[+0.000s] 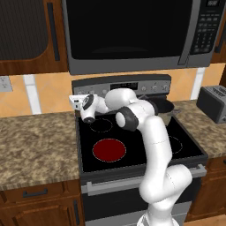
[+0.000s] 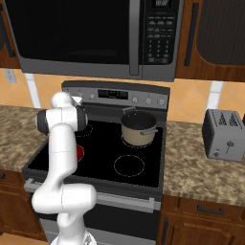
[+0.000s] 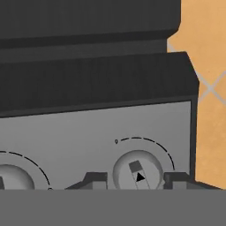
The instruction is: Turn off the front left burner of the stove.
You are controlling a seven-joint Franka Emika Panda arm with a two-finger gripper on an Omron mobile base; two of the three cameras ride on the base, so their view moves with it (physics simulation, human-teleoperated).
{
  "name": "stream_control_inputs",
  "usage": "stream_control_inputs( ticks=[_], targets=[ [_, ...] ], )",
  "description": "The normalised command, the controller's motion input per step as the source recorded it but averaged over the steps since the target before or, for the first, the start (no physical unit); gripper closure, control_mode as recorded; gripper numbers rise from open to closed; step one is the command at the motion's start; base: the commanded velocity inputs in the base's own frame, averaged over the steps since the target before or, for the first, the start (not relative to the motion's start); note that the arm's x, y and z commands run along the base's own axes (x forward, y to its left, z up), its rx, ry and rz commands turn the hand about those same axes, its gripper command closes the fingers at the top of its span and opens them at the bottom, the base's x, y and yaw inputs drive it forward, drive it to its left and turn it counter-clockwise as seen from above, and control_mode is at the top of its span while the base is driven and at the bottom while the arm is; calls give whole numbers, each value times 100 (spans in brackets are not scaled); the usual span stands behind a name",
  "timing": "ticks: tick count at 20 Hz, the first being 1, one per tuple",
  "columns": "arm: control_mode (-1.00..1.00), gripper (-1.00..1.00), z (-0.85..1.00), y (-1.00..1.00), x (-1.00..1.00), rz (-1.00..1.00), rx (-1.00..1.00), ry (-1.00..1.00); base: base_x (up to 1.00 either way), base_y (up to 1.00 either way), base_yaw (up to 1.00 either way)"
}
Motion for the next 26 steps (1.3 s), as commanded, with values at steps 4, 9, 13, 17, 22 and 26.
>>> stream_control_inputs(
  ticks=[4, 9, 13, 17, 22, 26],
  targets=[
    [-100, 100, -1, 3, 6, 5, 0, 2, 0, 0, 0],
    [-100, 100, 0, -2, 0, 0, 14, 0, 0, 0, 0],
    [-100, 100, 0, 0, 6, -1, 35, 1, 0, 0, 0],
    [-100, 100, 0, -6, 6, 0, 47, 2, 0, 0, 0],
    [-100, 100, 1, -11, 6, 0, 42, 2, 0, 0, 0],
    [-100, 100, 5, -1, 7, 0, 29, 1, 0, 0, 0]
  ],
)
